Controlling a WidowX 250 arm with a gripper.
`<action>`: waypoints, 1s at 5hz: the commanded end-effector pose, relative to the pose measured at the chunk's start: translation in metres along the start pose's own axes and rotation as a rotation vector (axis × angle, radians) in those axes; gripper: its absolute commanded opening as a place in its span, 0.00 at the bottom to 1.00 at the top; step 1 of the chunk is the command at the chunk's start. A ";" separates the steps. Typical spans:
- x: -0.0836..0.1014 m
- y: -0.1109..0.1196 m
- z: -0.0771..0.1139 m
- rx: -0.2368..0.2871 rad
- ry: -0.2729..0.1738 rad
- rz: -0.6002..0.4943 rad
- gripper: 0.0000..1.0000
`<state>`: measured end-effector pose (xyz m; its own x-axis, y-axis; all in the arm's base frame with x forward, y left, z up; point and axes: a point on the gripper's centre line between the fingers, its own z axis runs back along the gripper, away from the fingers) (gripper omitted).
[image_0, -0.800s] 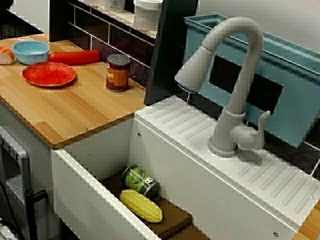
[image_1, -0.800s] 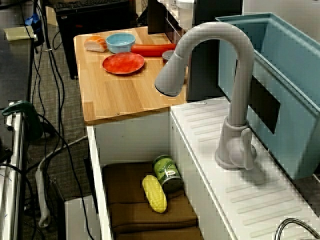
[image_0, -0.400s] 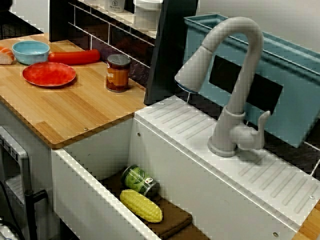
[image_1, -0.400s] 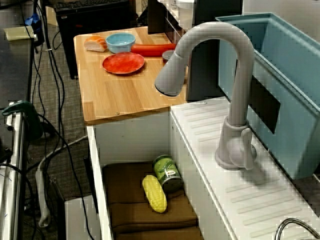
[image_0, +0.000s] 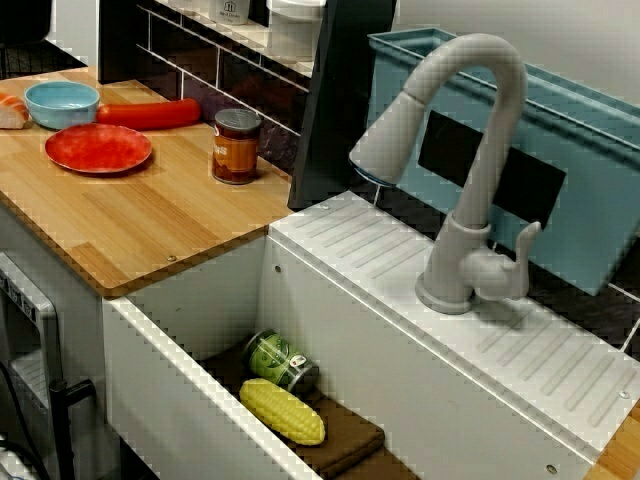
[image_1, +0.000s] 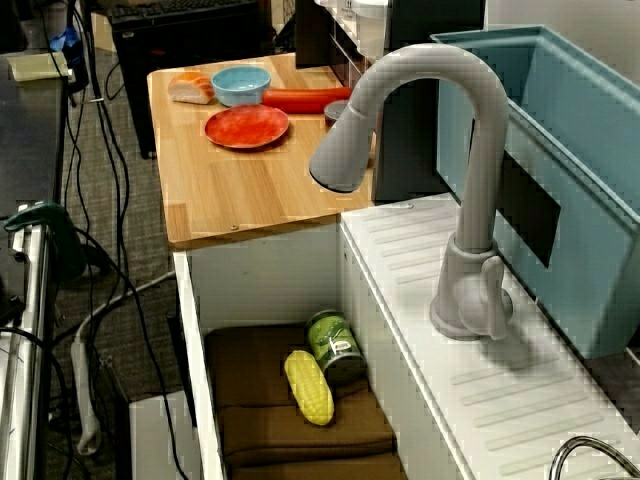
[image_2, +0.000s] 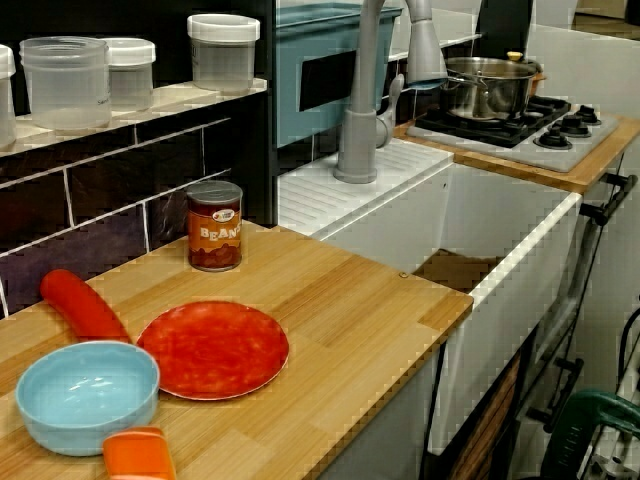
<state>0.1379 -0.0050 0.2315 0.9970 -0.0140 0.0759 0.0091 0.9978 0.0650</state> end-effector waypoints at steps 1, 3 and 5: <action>0.026 0.021 -0.015 0.085 -0.039 -0.084 1.00; 0.037 0.037 -0.030 0.060 -0.088 -0.197 1.00; 0.078 0.062 -0.046 -0.014 0.014 -0.279 1.00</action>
<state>0.2173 0.0602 0.1868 0.9595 -0.2816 0.0048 0.2811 0.9587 0.0435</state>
